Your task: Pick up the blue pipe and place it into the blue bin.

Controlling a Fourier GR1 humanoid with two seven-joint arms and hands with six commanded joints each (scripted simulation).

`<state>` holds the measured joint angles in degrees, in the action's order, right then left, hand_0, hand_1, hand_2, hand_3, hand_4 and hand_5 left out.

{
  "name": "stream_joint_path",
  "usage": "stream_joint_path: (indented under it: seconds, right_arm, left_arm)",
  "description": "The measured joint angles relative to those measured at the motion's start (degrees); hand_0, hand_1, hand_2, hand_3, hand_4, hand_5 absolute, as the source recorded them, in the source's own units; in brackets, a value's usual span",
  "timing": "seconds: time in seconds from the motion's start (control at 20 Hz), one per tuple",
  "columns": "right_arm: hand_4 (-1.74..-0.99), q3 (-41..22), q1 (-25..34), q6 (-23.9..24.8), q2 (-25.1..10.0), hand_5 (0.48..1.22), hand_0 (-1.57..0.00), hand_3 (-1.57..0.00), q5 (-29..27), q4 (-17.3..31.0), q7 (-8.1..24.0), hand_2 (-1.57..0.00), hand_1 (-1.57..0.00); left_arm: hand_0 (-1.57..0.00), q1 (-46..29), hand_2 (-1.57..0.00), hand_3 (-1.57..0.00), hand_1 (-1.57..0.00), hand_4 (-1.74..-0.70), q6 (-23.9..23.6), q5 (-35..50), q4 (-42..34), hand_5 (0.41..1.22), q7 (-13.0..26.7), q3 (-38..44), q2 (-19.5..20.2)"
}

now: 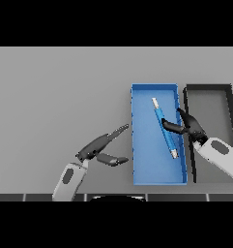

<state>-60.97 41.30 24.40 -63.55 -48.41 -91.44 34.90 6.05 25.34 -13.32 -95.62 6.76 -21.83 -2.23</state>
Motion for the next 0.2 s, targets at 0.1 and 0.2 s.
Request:
stream_joint_path:
  seconds: [0.1, 0.2]
  right_arm:
    - [-1.022, -0.3, 0.2, -0.2, 0.5, 0.655, -0.01, 0.00, -0.2, 0.3, 0.1, -0.01, -0.01]
    - [-1.022, -0.7, 0.1, -0.8, 0.0, 0.643, -0.01, 0.00, 0.0, 0.0, -0.2, -0.01, -0.01]
  left_arm:
    - [0.00, -0.6, 0.00, 0.00, 0.00, -0.88, 0.1, -0.1, -0.2, 0.431, -0.3, -0.3, 0.0]
    - [0.00, -0.8, 0.00, 0.00, 0.00, -0.88, 0.0, 0.1, -1.0, 0.431, -0.3, -0.1, 0.4]
